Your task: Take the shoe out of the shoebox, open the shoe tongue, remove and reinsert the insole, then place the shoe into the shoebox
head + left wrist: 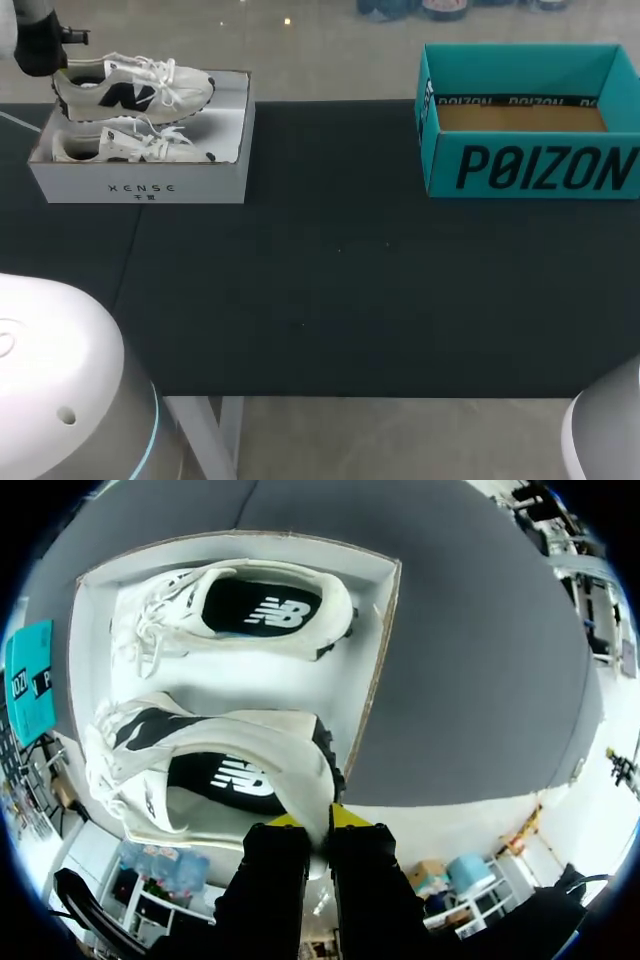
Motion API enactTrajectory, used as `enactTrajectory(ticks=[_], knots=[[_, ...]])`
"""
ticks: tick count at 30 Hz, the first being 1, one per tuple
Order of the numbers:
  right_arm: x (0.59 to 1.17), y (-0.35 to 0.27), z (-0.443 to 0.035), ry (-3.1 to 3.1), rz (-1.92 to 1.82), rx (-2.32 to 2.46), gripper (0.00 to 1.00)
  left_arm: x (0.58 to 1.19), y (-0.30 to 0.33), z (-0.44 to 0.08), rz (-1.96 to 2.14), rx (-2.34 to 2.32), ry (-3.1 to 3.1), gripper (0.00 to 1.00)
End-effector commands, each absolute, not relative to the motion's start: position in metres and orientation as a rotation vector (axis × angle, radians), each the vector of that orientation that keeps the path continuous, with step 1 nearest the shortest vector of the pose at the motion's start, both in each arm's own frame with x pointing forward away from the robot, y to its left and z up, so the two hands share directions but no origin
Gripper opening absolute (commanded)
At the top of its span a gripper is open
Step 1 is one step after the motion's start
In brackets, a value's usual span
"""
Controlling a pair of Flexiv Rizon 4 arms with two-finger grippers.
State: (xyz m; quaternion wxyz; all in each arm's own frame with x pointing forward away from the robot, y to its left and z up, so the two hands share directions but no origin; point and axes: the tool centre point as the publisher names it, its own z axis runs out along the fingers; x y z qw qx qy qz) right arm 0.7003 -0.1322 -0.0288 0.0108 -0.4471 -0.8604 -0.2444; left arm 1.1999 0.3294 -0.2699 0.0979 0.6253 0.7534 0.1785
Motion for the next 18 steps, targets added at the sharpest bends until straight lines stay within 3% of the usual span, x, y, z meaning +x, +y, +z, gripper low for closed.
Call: enactTrajectory(ticks=[1,18], knots=[[0.703,-0.132,-0.027,-2.682,-0.753,-1.393,1.0,1.21,0.33,-0.28,0.499,1.886,2.216,0.0],[0.703,-0.132,-0.027,-2.682,-0.753,-1.393,1.0,1.213,0.32,-0.326,0.454,1.956,2.206,0.0]])
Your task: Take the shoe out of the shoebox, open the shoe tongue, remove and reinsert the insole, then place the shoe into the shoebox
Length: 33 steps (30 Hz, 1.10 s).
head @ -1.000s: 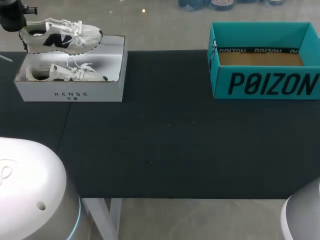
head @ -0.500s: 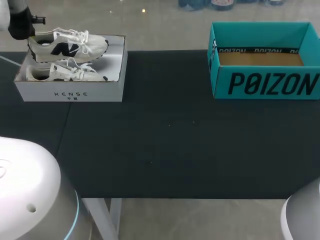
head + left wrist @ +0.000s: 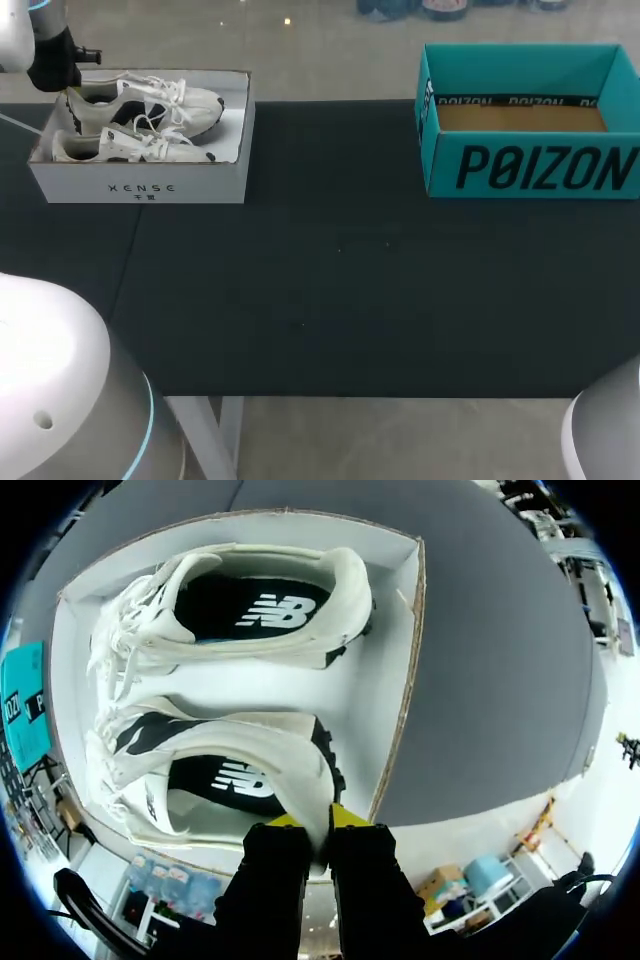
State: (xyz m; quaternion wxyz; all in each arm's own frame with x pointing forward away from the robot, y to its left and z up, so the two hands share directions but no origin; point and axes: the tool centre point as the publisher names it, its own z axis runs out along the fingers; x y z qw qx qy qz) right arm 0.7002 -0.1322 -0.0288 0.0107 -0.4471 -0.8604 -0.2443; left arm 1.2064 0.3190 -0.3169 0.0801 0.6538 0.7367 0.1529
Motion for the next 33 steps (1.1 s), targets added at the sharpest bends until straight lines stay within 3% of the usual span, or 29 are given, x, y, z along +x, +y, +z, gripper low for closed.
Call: enactTrajectory(ticks=[1,12,14,15,22,33], knots=[[0.703,-0.132,-0.027,-2.682,-0.753,-1.393,1.0,1.213,0.321,-0.328,0.448,1.955,2.21,0.0],[0.703,-0.132,-0.027,-2.682,-0.753,-1.393,1.0,1.213,0.323,-0.342,0.458,1.969,2.213,0.0],[0.703,-0.132,-0.027,-2.682,-0.753,-1.393,1.0,1.213,0.322,-0.343,0.446,1.967,2.215,0.37],[0.703,-0.132,-0.027,-2.682,-0.753,-1.393,1.0,1.213,0.322,-0.343,0.446,1.964,2.219,1.0],[0.703,-0.132,-0.027,-2.682,-0.753,-1.393,1.0,1.204,0.314,-0.323,0.455,1.903,2.204,1.0],[0.703,-0.132,-0.027,-2.682,-0.753,-1.393,1.0,1.157,0.293,-0.245,0.448,1.808,2.109,1.0]])
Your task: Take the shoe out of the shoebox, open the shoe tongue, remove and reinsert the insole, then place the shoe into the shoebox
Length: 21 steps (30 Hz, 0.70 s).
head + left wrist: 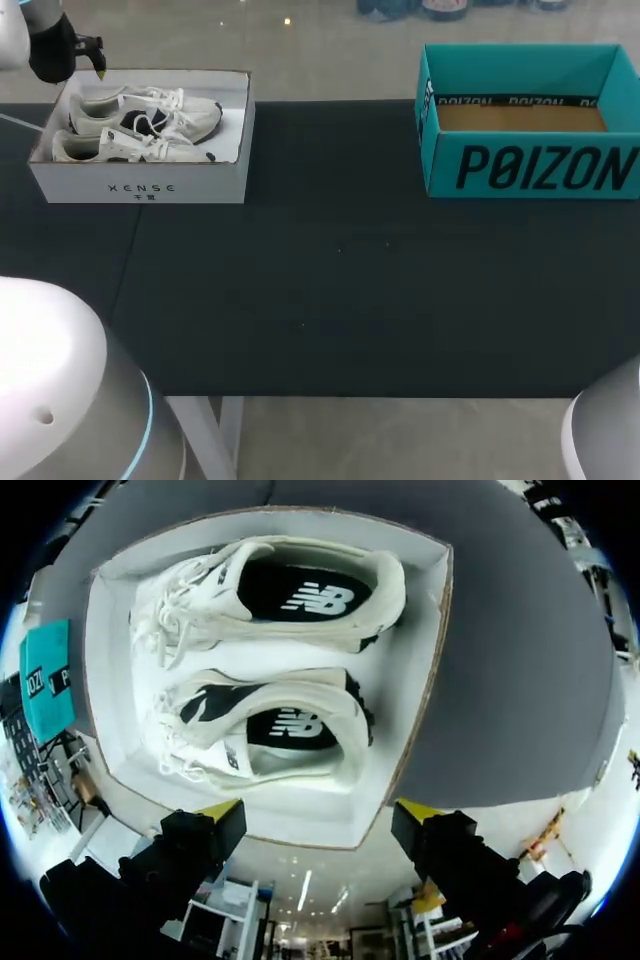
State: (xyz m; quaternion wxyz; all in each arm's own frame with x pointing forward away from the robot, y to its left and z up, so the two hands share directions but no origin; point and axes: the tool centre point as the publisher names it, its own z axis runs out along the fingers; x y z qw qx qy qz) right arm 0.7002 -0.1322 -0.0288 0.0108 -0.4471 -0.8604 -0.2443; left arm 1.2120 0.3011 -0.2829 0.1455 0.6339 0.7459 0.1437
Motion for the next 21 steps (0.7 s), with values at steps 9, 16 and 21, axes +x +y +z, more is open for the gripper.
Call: enactTrajectory(ticks=[9,16,21], knots=[[0.703,-0.132,-0.027,-2.682,-0.753,-1.393,1.0,1.088,0.288,-0.238,0.374,1.806,2.118,1.0],[0.703,-0.132,-0.027,-2.682,-0.753,-1.393,1.0,1.046,0.3,-0.255,0.309,1.812,2.201,1.0],[0.703,-0.132,-0.027,-2.682,-0.753,-1.393,1.0,1.033,0.31,-0.27,0.284,1.833,2.229,1.0]])
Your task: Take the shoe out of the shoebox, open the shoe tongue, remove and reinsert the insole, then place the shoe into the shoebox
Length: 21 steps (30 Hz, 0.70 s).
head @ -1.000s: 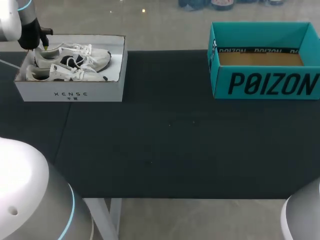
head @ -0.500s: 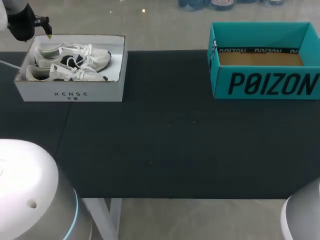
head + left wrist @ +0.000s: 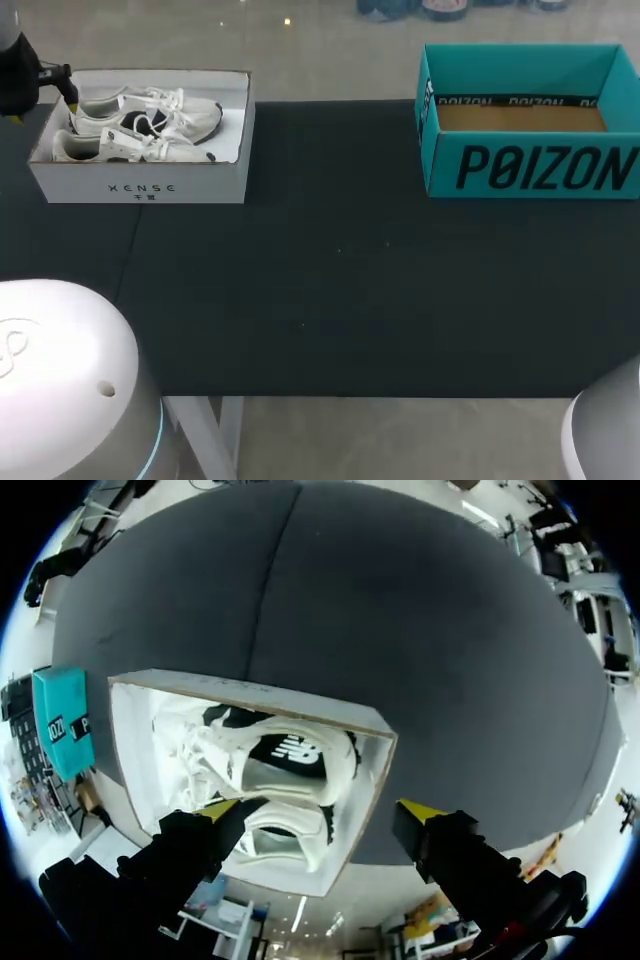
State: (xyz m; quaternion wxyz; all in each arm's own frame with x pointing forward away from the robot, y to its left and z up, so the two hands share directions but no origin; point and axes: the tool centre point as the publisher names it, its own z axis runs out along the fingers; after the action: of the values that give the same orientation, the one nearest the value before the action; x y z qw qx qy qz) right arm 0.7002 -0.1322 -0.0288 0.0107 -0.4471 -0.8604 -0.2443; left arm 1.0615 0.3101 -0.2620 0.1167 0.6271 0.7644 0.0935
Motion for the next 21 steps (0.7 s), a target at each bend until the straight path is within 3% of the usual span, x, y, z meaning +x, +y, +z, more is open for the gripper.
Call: enactTrajectory(ticks=[1,21], knots=[[0.703,-0.132,-0.027,-2.682,-0.753,-1.393,1.0,1.031,0.312,-0.272,0.287,1.849,2.228,1.0],[0.703,-0.132,-0.027,-2.682,-0.753,-1.393,1.0,1.078,0.316,-0.299,0.199,1.926,2.209,1.0]])
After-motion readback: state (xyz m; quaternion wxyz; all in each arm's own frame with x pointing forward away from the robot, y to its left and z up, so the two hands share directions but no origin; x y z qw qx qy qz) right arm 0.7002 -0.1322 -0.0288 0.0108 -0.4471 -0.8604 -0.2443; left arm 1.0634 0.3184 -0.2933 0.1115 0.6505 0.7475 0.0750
